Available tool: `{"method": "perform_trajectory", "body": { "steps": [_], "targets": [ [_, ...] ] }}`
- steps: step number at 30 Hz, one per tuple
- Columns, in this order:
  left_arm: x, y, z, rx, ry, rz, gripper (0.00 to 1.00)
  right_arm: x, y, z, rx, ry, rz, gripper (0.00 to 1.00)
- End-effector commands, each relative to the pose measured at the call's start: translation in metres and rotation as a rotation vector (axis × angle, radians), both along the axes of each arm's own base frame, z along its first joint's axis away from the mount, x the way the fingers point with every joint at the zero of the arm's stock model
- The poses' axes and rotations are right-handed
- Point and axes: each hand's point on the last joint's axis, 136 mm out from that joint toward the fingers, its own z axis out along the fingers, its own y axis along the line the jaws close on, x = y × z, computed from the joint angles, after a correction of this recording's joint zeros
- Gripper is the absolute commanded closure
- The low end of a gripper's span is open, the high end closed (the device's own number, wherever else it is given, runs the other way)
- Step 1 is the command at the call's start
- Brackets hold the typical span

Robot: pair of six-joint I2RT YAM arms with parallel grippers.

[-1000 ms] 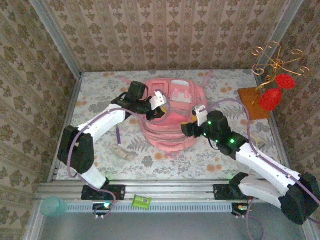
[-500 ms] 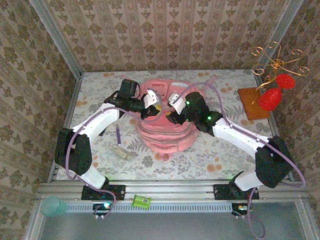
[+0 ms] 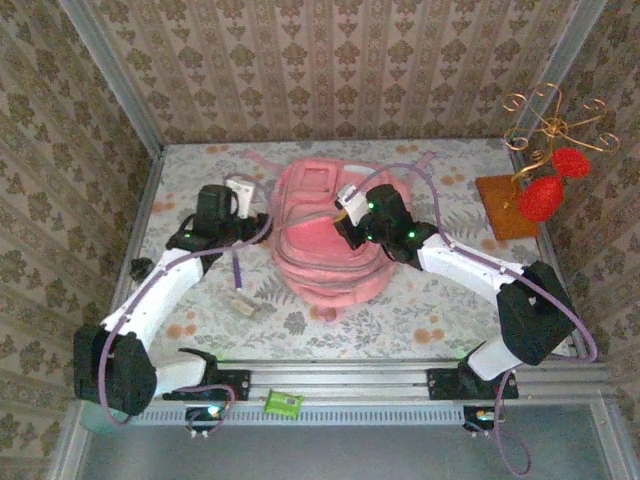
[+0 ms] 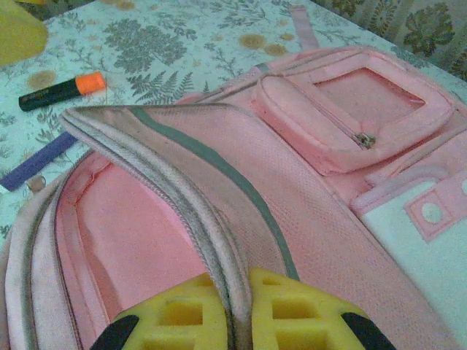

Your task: Pack books, pencil case, and school supplies into a backpack

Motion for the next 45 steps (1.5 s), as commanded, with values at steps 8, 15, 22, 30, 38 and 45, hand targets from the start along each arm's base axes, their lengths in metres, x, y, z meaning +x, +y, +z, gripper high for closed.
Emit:
{"method": "perform_trajectory", "body": {
  "steps": [8,15,22,30,38,45],
  "targets": [
    [-0.016,0.116,-0.097,0.125,0.487,0.411,0.24,0.021,0.011,0.021,0.178,-0.021,-0.009,0.99],
    [0.011,0.141,-0.129,0.243,0.591,0.405,0.17,0.016,0.015,0.023,0.198,-0.02,0.042,0.99],
    [0.022,0.133,-0.164,0.184,0.686,0.387,0.19,0.012,0.013,0.025,0.198,-0.03,0.052,0.99],
    [0.011,0.136,-0.18,0.164,0.737,0.413,0.36,0.01,0.013,0.02,0.203,-0.024,0.056,0.99],
    [0.006,0.137,-0.175,0.137,0.698,0.439,0.65,0.012,0.012,0.019,0.205,-0.016,0.04,0.99],
    [0.014,0.146,-0.158,0.151,0.6,0.49,0.79,0.013,0.009,0.021,0.224,0.013,0.001,0.99]
  ]
}}
